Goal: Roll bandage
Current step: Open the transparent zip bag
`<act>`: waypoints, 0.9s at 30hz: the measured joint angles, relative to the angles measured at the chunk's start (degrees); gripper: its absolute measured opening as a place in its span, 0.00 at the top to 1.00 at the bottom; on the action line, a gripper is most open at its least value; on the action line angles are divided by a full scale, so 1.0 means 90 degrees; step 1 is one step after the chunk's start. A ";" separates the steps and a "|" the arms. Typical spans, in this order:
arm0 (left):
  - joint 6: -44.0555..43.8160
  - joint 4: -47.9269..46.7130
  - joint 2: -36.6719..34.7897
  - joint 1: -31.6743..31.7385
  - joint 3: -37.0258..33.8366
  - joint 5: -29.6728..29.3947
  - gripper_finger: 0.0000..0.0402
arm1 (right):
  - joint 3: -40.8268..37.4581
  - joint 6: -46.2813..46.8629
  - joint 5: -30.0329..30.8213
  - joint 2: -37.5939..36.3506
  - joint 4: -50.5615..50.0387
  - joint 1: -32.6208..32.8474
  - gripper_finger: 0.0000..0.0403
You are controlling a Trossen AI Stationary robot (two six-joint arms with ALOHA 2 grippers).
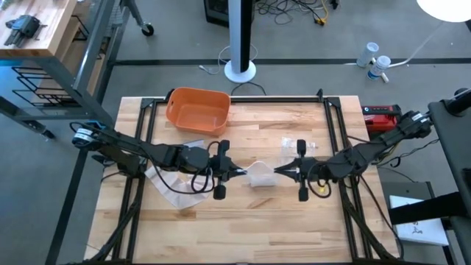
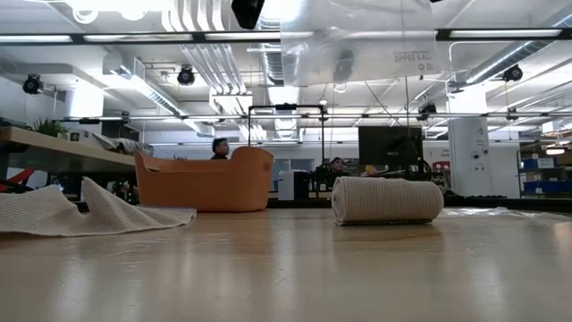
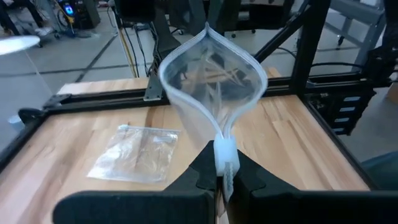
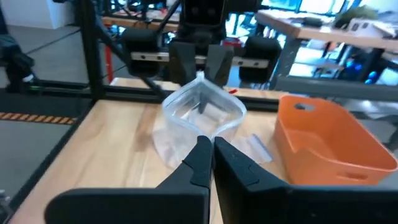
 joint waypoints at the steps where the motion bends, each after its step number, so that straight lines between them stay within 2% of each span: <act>1: -0.0112 -0.0027 0.0000 0.0000 0.0000 0.0058 1.00 | 0.0000 -0.0079 0.0098 0.0064 0.0068 -0.0009 0.99; 7: -0.1109 -0.0539 0.0000 0.0024 0.0000 0.0696 1.00 | 0.0000 -0.0355 0.0920 0.0354 0.0153 -0.0044 0.99; 11: -0.1401 -0.0669 0.0000 0.0038 0.0000 0.0711 1.00 | 0.0000 -0.0402 0.0841 0.0542 0.0167 -0.0067 0.99; 15: -0.1486 -0.0637 0.0000 0.0139 0.0000 0.0675 1.00 | 0.0000 -0.0498 0.0191 0.0745 0.0507 -0.0079 0.99; 17: -0.1486 -0.0621 0.0025 0.0189 0.0000 0.0661 1.00 | 0.0000 -0.0546 0.0107 0.0863 0.0757 -0.0079 0.99; 27: -0.1236 -0.0575 0.0386 0.0310 0.0033 0.0861 1.00 | -0.0002 -0.0472 0.0365 0.1206 0.1110 -0.0421 0.99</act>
